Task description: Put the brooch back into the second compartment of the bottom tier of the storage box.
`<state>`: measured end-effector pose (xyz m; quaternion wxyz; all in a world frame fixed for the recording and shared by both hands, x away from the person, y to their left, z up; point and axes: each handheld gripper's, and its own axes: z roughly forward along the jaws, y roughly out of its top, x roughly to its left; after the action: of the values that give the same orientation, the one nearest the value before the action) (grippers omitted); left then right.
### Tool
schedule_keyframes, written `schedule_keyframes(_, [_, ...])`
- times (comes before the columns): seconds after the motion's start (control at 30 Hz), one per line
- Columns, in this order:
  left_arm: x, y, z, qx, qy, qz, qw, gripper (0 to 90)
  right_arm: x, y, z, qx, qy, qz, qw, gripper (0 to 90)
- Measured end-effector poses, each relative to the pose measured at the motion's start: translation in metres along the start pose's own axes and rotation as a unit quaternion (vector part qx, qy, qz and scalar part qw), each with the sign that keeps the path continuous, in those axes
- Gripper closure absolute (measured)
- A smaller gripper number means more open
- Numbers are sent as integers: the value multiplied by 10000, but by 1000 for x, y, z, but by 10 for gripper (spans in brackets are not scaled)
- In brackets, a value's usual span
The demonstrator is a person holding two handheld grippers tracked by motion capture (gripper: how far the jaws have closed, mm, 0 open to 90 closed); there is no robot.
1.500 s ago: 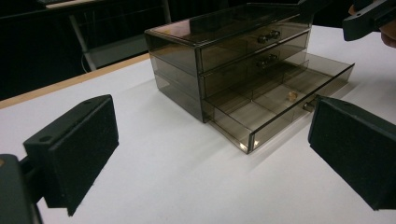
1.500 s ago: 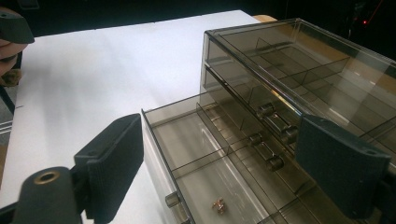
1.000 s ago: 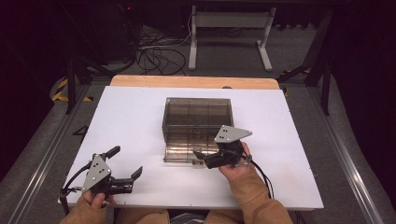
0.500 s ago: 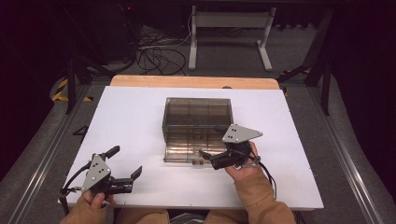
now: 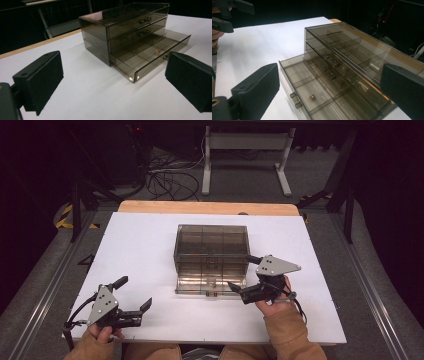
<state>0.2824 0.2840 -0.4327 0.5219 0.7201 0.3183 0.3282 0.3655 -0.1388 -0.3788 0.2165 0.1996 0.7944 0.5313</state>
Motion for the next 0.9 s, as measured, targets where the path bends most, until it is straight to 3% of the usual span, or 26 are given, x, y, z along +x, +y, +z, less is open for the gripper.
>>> schedule_keyframes(0.4, [0, 0, 0, 7, 25, 21, 10000, 26, -6, -18, -18, 12, -192, 74, 9998, 4])
schedule_keyframes(0.9, [0, -2, 2, -3, 23, 54, 10000, 26, -15, -54, -37, 93, -399, 327, 9986, 2])
